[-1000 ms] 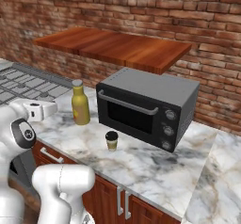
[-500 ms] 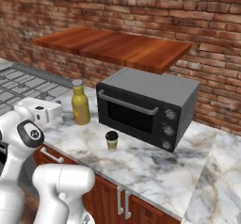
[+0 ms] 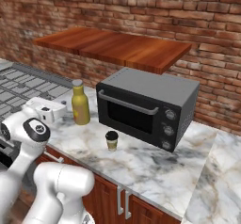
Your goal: Move the drinks to the dining counter.
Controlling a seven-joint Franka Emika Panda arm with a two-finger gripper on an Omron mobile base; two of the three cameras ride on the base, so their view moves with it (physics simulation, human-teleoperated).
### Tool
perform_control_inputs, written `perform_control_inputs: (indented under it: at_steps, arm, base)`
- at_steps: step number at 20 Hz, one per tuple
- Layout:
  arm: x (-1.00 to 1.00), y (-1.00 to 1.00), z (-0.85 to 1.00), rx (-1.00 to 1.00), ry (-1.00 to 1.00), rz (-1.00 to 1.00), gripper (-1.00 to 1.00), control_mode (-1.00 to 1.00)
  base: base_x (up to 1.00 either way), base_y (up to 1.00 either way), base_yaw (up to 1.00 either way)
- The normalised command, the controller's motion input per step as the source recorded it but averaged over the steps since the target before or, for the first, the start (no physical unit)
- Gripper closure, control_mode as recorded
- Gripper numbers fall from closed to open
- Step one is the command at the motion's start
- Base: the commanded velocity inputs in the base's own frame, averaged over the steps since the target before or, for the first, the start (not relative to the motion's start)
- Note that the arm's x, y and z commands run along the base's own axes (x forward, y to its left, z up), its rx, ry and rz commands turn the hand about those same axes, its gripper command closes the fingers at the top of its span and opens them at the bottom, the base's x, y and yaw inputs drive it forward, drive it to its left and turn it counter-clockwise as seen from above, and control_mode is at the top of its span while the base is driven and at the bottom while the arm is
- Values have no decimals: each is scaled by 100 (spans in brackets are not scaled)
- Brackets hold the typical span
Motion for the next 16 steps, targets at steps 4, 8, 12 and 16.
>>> perform_control_inputs:
  at_steps: [4,8,12,16]
  arm:
    - [22,0,-8,0,-3,0,-100,-100]
    - [17,0,-19,0,-10,-1,-100,-100]
    - [22,8,-32,0,-11,0,-100,-100]
    - [24,12,-7,0,-5,-2,-100,-100]
  base:
    - [0,0,0]
    - [0,0,0]
    - [0,0,0]
    - [0,0,0]
